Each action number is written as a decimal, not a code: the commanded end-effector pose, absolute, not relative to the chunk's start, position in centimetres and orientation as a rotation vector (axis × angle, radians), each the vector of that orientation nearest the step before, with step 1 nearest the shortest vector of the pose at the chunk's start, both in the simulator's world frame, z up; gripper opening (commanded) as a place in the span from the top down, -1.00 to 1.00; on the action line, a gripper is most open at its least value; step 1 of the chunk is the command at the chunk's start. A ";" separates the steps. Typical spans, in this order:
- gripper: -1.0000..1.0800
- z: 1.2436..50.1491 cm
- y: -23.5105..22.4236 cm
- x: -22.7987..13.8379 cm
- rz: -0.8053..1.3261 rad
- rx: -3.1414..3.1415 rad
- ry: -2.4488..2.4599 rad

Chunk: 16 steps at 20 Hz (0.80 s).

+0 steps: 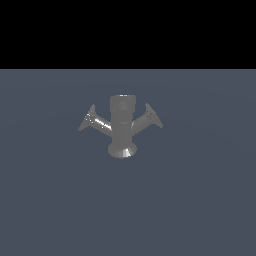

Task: Turn on the faucet by rotating a designated handle.

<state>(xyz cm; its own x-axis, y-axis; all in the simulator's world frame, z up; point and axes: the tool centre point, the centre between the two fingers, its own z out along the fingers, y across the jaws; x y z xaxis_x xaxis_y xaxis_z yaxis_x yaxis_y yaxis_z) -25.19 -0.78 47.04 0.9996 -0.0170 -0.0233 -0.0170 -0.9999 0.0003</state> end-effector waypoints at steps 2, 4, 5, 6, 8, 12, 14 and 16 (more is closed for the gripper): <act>0.22 43.4 0.2 -24.1 -0.142 3.170 0.017; 0.18 38.9 -0.3 -23.4 -0.235 3.150 -0.047; 0.26 38.0 3.2 -22.6 -0.244 3.182 0.006; 0.18 36.3 3.4 -22.1 -0.265 3.156 -0.003; -0.04 31.7 5.2 -22.5 -0.365 3.139 0.072; -0.14 28.2 7.5 -18.9 -0.330 3.135 -0.013; -0.32 26.9 8.5 -16.6 -0.279 3.144 0.046; -0.18 25.5 8.2 -14.1 -0.233 3.125 0.140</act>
<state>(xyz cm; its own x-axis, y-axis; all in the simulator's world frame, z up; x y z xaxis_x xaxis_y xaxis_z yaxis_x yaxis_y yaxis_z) -15.60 7.88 26.95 0.9860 0.0402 -0.1619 0.0391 -0.9992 -0.0100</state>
